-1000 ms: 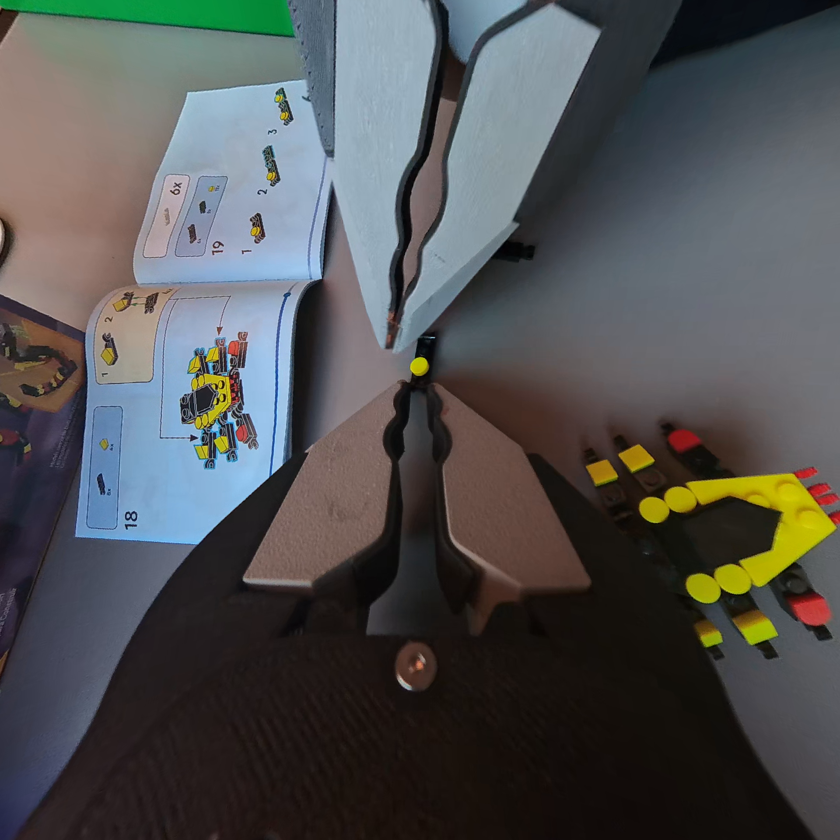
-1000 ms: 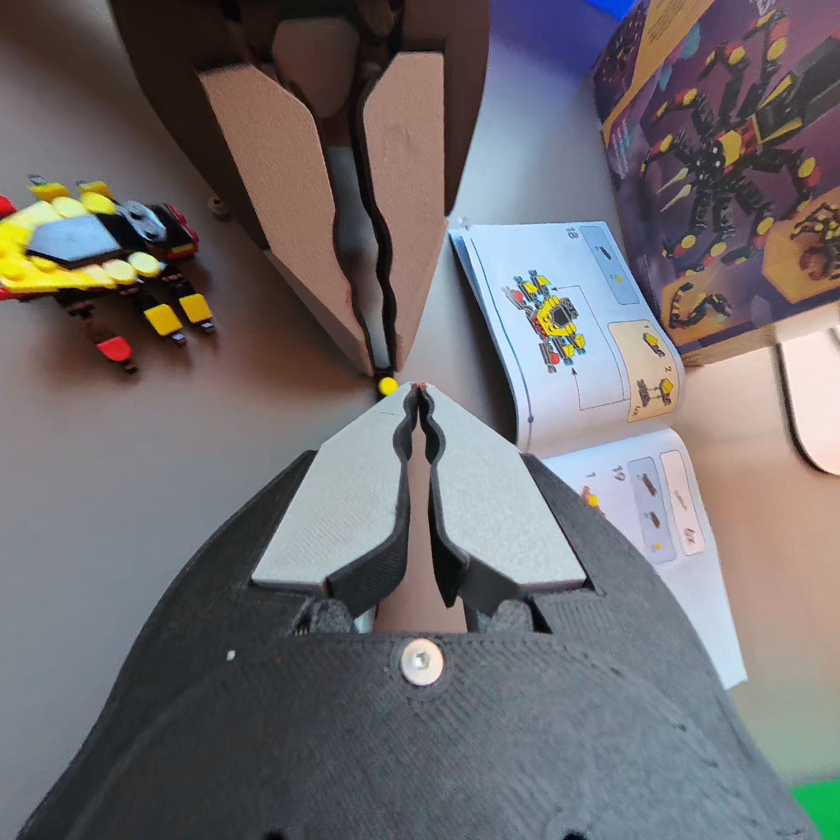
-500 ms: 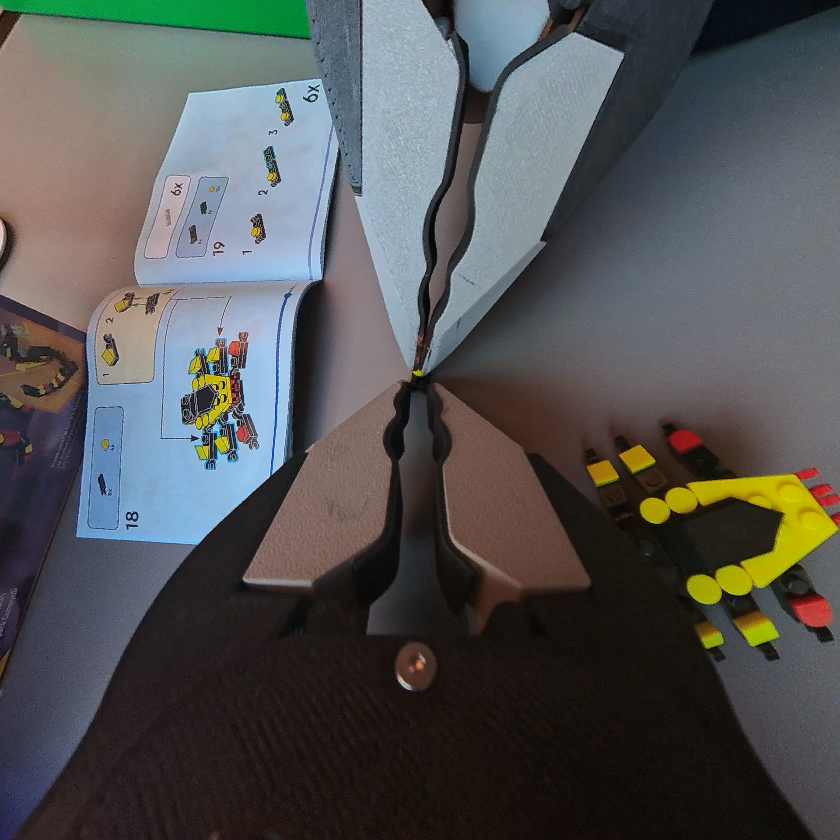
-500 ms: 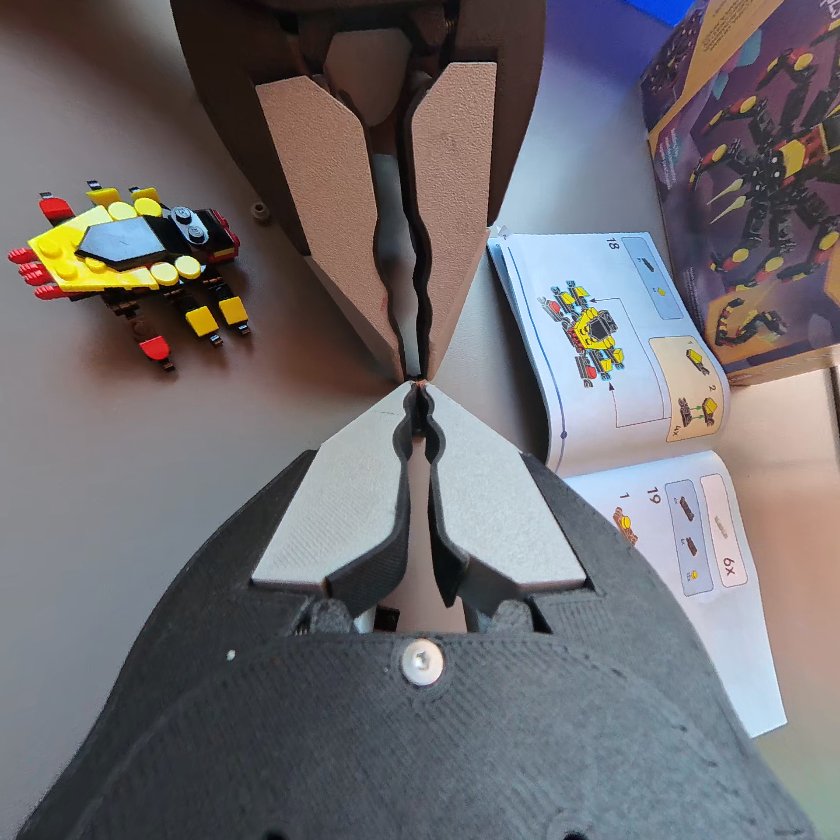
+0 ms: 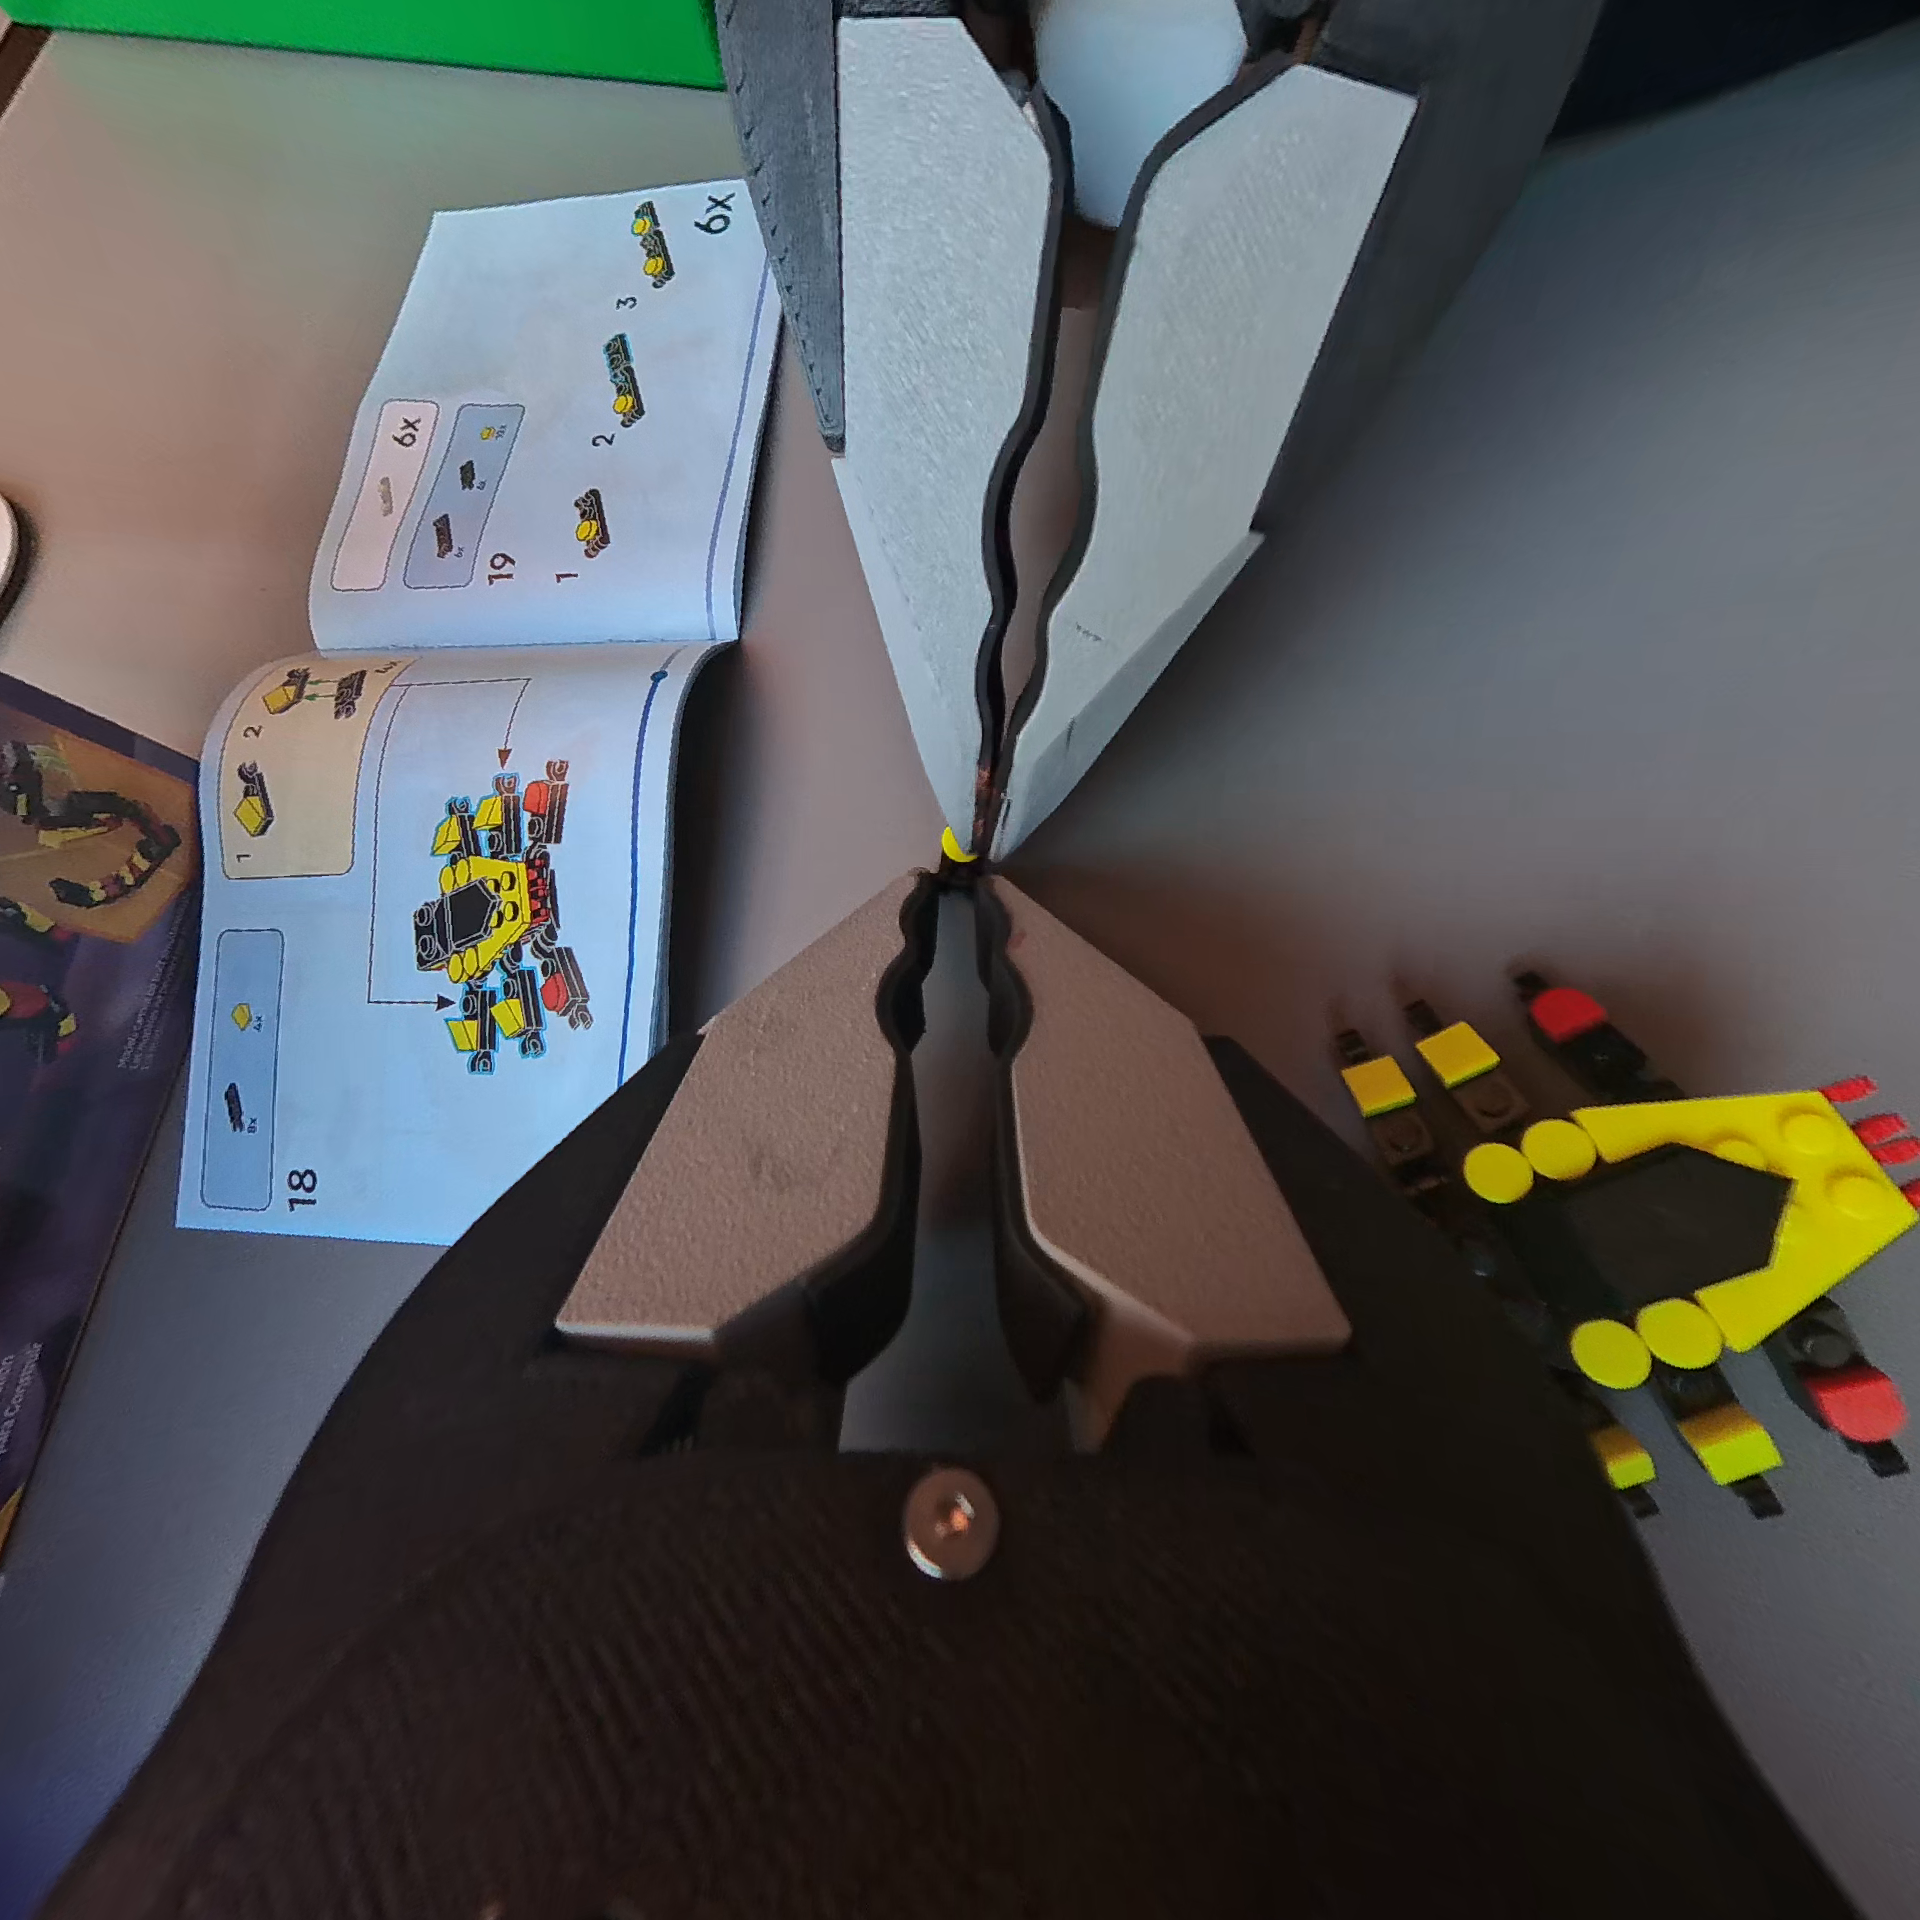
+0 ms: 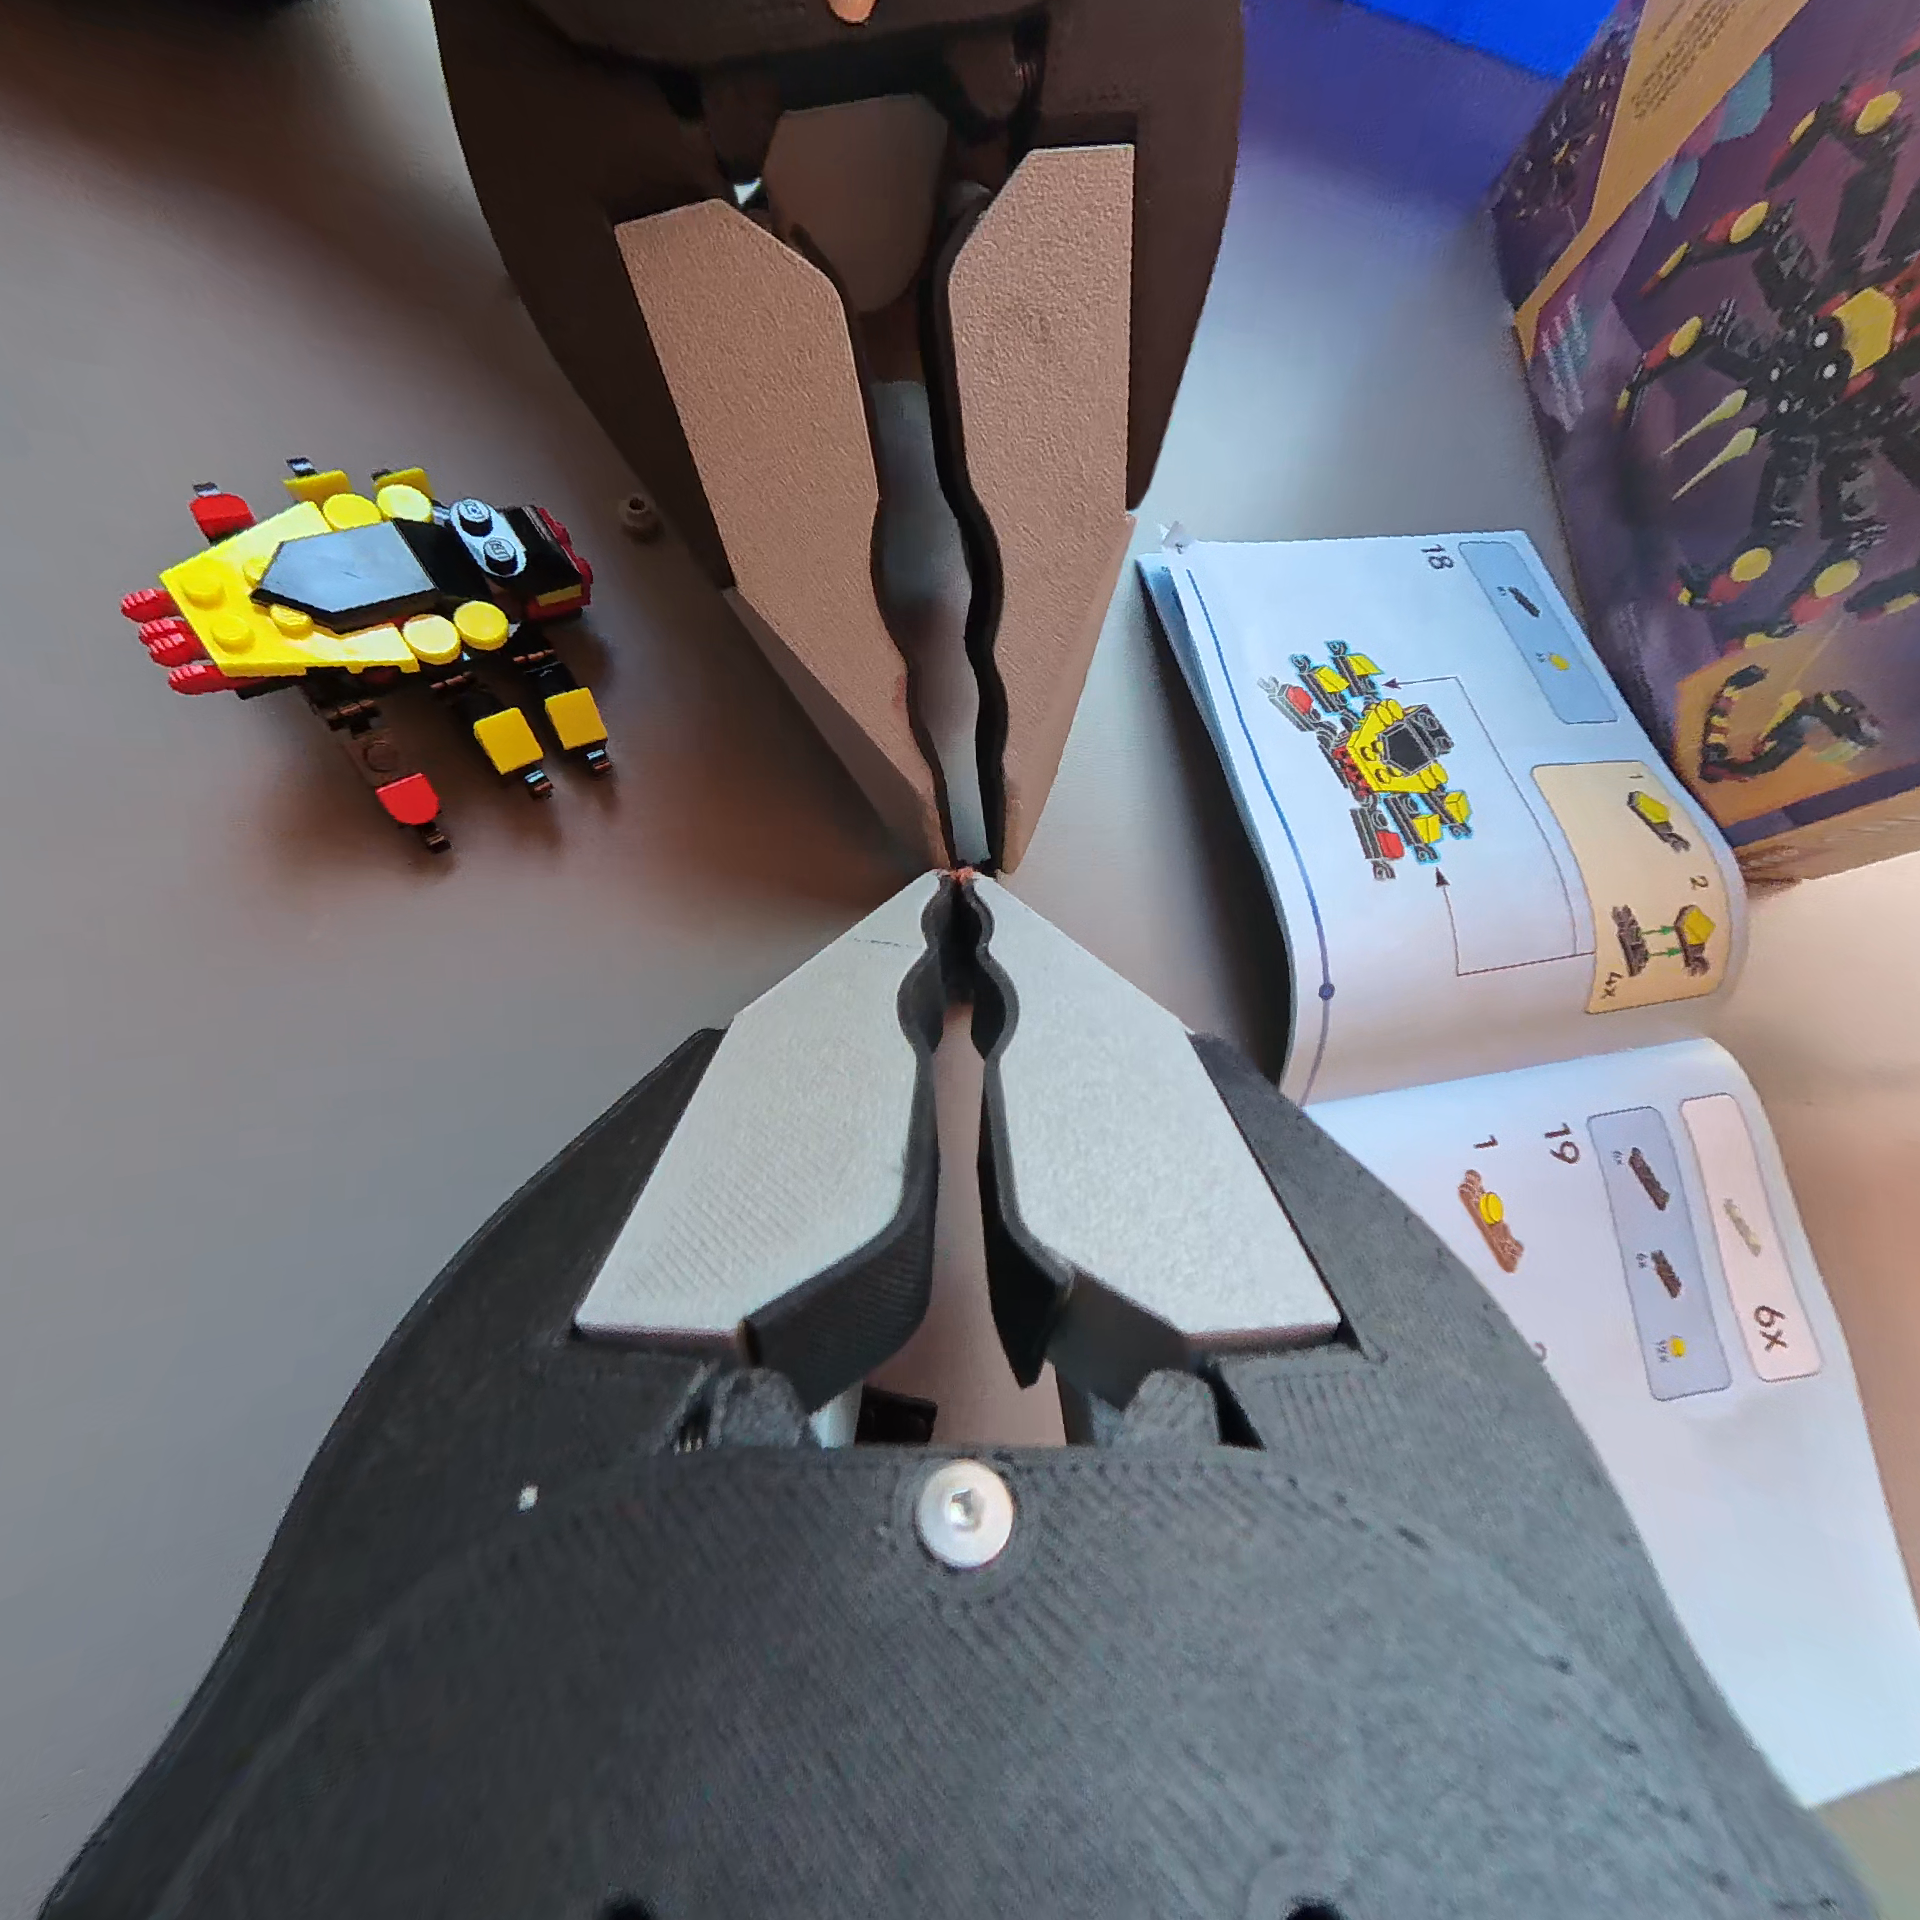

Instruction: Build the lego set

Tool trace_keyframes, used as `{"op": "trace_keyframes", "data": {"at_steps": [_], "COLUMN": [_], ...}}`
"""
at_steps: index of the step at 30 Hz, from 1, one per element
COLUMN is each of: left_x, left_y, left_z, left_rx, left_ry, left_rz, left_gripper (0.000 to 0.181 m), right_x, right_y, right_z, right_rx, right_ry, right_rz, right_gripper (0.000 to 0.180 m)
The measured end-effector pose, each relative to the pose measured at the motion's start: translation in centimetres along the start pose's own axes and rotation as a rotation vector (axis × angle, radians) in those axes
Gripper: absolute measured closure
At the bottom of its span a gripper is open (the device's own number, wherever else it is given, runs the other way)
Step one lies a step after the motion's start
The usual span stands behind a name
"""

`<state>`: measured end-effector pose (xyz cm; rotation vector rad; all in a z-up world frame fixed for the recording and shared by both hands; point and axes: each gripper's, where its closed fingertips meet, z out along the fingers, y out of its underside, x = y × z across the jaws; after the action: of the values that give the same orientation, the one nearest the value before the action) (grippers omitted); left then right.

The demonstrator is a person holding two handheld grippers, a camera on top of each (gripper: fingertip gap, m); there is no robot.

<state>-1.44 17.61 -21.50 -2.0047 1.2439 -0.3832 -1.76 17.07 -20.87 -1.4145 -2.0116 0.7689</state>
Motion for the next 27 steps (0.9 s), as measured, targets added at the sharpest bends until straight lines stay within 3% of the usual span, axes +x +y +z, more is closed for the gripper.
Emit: {"op": "trace_keyframes", "data": {"at_steps": [13,14,15,27], "left_x": [0.0,0.0,0.0,-0.3], "left_y": [-0.1,-0.2,-0.3,-2.3], "left_z": [-0.1,-0.2,-0.3,-1.4], "left_rx": [0.009,0.017,0.031,0.112], "left_ry": [-0.053,-0.067,-0.08,-0.245], "left_rz": [0.109,0.131,0.158,0.386], "left_gripper": [0.176,0.176,0.176,0.176], "right_x": [1.2,1.3,1.3,0.6], "right_y": [-0.4,-0.2,-0.1,-0.9], "right_z": [-1.8,-1.8,-1.8,-2.3], "right_rx": [0.082,0.07,0.062,0.126], "right_ry": [-0.008,-0.01,-0.016,-0.168], "right_rz": [0.207,0.234,0.251,0.468], "right_gripper": [0.18,0.177,0.16,0.163]}}
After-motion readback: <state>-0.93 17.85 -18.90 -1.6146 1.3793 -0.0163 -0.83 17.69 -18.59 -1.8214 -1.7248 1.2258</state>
